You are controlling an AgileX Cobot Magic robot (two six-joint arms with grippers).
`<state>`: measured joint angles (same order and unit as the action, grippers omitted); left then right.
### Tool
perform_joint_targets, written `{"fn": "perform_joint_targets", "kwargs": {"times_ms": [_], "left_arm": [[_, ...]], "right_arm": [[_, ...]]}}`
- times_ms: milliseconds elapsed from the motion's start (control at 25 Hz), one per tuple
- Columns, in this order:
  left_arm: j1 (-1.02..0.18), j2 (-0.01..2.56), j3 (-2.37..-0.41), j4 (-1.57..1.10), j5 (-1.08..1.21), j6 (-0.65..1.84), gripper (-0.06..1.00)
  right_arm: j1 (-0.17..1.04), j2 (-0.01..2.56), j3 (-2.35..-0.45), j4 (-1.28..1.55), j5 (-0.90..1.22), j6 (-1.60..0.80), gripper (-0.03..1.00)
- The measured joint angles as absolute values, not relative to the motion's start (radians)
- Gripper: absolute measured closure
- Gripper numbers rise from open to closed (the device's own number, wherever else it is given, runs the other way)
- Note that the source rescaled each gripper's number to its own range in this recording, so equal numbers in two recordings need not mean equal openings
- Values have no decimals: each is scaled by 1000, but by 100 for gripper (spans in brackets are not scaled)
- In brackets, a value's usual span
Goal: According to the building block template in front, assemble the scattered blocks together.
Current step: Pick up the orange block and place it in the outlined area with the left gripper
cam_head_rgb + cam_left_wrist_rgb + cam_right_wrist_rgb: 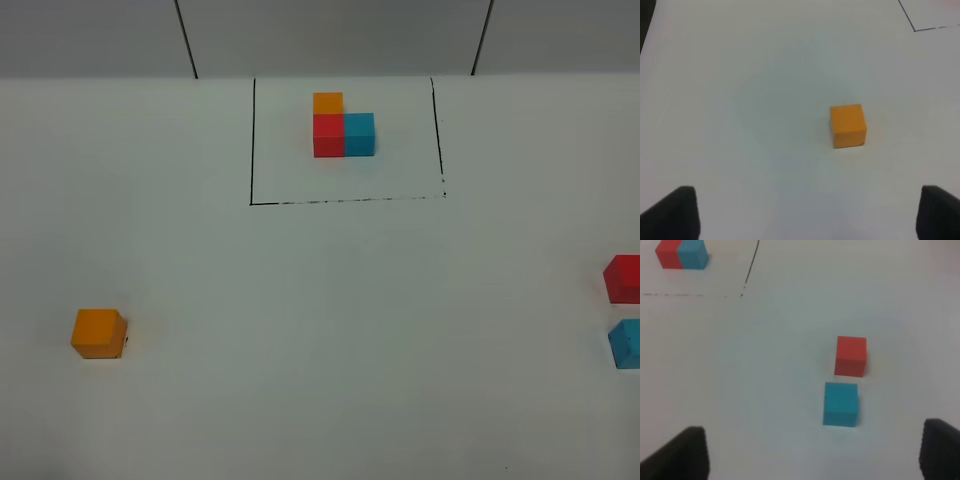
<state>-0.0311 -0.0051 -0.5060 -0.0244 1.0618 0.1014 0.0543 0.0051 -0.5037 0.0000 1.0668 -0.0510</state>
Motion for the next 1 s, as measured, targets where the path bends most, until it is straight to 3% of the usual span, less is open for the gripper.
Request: {"fn": "perform_joint_targets", "kwargs": {"times_ms": [600, 1000], "left_arm": [[-31, 16, -506, 29, 1062, 67, 1], [-31, 511, -606, 209, 1064, -45, 2]], "right_arm": [[54, 5, -504, 0, 1067, -51, 7], [54, 5, -504, 0, 1067, -51, 7]]}}
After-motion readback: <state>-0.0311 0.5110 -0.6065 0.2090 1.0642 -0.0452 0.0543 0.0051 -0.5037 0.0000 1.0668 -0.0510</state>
